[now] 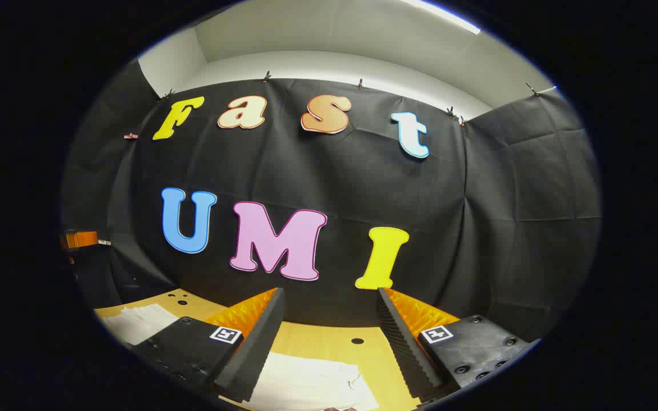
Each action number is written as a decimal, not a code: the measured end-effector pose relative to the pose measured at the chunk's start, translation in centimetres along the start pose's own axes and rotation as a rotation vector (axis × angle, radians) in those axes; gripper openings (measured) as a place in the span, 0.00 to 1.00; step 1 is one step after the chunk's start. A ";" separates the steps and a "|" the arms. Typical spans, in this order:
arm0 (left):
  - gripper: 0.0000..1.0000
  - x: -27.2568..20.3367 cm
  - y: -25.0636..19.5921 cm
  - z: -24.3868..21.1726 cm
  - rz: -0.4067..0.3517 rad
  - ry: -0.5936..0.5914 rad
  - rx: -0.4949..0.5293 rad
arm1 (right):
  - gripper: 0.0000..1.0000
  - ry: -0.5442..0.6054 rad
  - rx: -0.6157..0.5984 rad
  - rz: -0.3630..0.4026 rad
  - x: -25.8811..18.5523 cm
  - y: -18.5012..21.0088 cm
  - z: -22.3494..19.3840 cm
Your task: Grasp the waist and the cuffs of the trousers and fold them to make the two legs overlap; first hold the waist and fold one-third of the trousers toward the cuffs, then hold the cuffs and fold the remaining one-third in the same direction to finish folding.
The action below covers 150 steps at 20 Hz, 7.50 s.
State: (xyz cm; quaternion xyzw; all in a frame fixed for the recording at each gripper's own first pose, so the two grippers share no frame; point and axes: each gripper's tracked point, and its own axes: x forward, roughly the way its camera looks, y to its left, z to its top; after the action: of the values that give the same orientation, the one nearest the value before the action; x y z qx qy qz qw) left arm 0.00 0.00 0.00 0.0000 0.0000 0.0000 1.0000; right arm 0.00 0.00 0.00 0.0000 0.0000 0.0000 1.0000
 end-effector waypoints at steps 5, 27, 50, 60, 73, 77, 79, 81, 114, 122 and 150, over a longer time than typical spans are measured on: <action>0.96 -0.4 0.1 -0.2 -0.006 0.008 0.017 | 0.98 0.004 0.010 -0.001 -0.2 0.0 -0.1; 0.95 -3.5 5.2 -6.5 -0.134 0.167 0.512 | 0.97 0.110 -0.281 -0.059 -2.0 -4.1 -5.6; 0.96 -10.8 25.0 -36.2 -0.541 0.871 1.266 | 0.97 0.526 -0.696 -0.076 -8.2 -8.5 -23.6; 0.90 -6.0 27.6 -38.9 -0.575 0.953 1.354 | 0.96 0.639 -0.776 0.027 -9.6 -9.1 -28.8; 0.06 -3.7 28.2 -40.8 -0.570 1.234 1.378 | 0.97 0.747 -1.074 0.580 -6.9 -9.7 -42.1; 0.06 -3.6 28.1 -40.9 -0.549 1.254 1.394 | 0.96 0.765 -1.154 0.722 -7.3 -10.0 -45.8; 0.06 -3.6 28.1 -40.9 -0.542 1.259 1.405 | 0.96 0.768 -1.177 0.761 -7.1 -9.9 -47.1; 0.06 -3.7 28.1 -41.0 -0.544 1.267 1.414 | 0.95 0.749 -1.205 0.786 -6.2 -9.6 -47.6; 0.06 1.2 26.7 -37.1 -0.181 1.155 0.945 | 0.19 0.854 -0.742 0.546 2.9 -6.8 -41.1; 0.06 6.0 27.6 -36.1 -0.131 1.114 0.804 | 0.18 0.904 -0.586 0.379 6.4 -5.7 -38.8; 0.06 22.1 28.5 -43.4 0.030 1.293 0.697 | 0.30 1.186 -0.191 0.207 17.8 -5.7 -51.4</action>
State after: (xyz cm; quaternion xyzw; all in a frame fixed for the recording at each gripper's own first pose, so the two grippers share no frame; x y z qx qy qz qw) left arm 22.10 28.46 -43.44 0.3180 0.5899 0.0136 0.7421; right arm 17.83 -5.66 -51.40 -0.0897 0.5572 0.0973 0.8198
